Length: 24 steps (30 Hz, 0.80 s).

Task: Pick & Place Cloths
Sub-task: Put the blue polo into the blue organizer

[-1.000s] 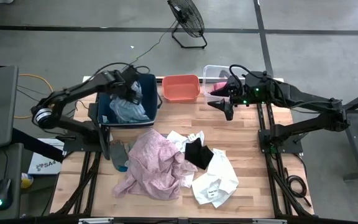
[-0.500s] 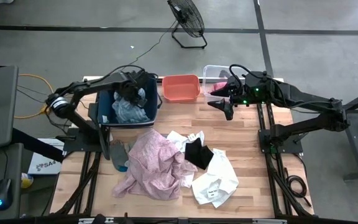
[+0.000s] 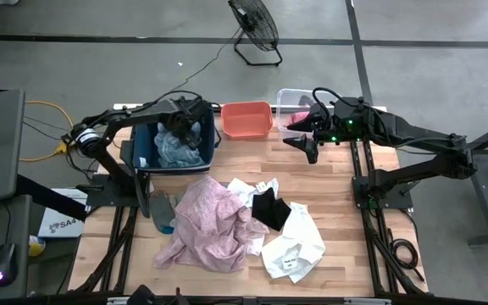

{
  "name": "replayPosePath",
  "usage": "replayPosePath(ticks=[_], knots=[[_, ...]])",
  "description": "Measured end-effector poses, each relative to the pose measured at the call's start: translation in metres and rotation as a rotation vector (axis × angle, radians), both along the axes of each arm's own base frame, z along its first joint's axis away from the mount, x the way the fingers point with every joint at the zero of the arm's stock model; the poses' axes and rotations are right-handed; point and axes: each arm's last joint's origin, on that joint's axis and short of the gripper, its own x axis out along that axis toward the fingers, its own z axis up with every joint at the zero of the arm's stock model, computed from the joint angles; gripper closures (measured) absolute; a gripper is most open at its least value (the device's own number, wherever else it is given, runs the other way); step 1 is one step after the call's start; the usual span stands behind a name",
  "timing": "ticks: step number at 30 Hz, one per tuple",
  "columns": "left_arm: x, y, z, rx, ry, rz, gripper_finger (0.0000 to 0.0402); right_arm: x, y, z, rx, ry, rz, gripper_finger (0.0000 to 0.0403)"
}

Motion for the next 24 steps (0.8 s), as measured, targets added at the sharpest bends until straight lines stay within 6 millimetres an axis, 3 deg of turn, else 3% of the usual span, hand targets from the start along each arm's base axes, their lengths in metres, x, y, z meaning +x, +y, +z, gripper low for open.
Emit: replayPosePath(ticks=[4, 6, 8, 15, 24], knots=[[-0.001, -0.003, 0.003, -0.004, 0.007, -0.027, 0.0067, 0.0, 0.0, 0.0, 0.0, 0.0, 0.0, 0.0165], [-0.003, -0.006, 0.005, -0.022, 0.025, -0.034, 0.0023, 0.0, 0.0, 0.0, 0.0, 0.001, 0.0, 0.0165], [-0.008, -0.01, 0.008, -0.044, 0.048, -0.05, 0.0025, 0.001, 0.0, 0.0, 0.0, 0.002, 0.0, 0.0165], [-0.017, -0.019, 0.027, -0.049, -0.014, -0.059, 0.0089, 0.001, 0.0, -0.001, 0.001, 0.003, 0.0, 0.0165], [-0.034, -0.034, 0.063, 0.023, -0.16, -0.086, 0.0093, -0.002, 0.0, -0.006, 0.013, 0.064, 0.0, 0.0165]])
